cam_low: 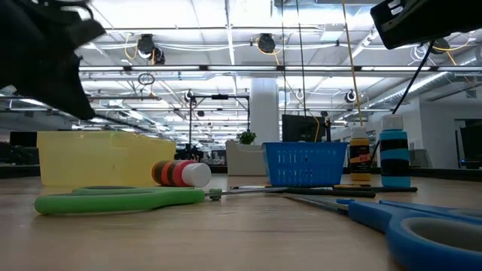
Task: Pick & Place Paint Supplies
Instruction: Put the bottom gold paint brush into the yellow bin, then put the top orange paint bottle into the blue bin
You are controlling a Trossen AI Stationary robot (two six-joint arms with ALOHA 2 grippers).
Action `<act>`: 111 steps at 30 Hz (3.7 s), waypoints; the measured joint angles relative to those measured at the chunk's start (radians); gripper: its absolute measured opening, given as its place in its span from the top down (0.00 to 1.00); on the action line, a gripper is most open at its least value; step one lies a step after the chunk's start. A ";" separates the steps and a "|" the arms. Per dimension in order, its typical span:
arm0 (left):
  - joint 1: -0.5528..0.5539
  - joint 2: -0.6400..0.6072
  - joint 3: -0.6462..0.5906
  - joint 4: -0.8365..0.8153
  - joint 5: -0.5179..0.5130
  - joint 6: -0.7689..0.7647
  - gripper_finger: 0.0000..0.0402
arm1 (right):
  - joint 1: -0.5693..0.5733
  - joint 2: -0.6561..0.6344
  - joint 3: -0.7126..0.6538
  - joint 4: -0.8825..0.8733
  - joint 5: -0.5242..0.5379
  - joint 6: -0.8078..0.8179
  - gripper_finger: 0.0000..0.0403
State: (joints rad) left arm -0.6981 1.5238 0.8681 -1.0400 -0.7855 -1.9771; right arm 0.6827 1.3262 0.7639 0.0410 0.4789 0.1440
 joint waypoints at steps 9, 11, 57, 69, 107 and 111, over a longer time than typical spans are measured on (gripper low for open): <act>0.087 0.000 -0.021 -0.004 0.157 0.027 0.79 | 0.000 0.000 0.001 0.000 -0.003 0.000 1.00; 0.092 0.000 -0.021 -0.004 0.165 0.064 0.76 | 0.000 0.000 0.001 0.000 -0.003 0.000 1.00; 0.475 0.300 0.181 0.573 0.558 1.939 0.36 | -0.021 0.000 -0.058 0.111 -0.008 -0.007 1.00; 0.488 0.324 0.205 0.590 0.609 1.855 0.61 | -0.021 0.000 -0.058 0.129 -0.007 -0.010 1.00; 0.469 0.225 0.065 1.702 0.673 1.975 0.70 | -0.199 0.064 -0.059 0.644 0.095 -0.109 0.41; 0.469 0.225 0.065 1.702 0.672 1.974 0.70 | -0.199 0.063 -0.059 0.659 0.094 -0.114 0.52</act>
State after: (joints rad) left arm -0.2295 1.7493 0.9329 0.6624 -0.1131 -0.0029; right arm 0.4837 1.3893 0.7048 0.7000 0.5732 0.0299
